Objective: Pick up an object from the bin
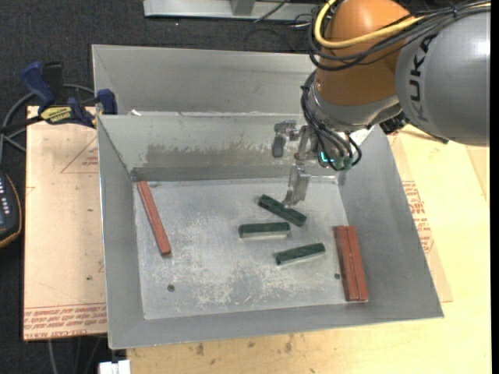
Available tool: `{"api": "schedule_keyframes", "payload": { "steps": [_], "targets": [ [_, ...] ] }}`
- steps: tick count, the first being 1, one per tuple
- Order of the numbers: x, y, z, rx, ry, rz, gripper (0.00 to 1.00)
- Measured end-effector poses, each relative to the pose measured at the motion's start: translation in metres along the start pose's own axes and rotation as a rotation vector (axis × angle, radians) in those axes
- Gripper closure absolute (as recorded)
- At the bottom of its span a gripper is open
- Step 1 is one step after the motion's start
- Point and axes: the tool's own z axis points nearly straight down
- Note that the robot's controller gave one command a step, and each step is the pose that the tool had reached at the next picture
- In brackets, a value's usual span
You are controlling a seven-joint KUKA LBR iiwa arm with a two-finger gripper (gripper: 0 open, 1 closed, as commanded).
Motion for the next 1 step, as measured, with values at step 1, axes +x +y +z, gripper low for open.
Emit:
{"api": "schedule_keyframes", "payload": {
  "steps": [1],
  "targets": [
    [0.0405,-0.0257,-0.0171,0.002,-0.007,-0.491,0.00]
  ]
}}
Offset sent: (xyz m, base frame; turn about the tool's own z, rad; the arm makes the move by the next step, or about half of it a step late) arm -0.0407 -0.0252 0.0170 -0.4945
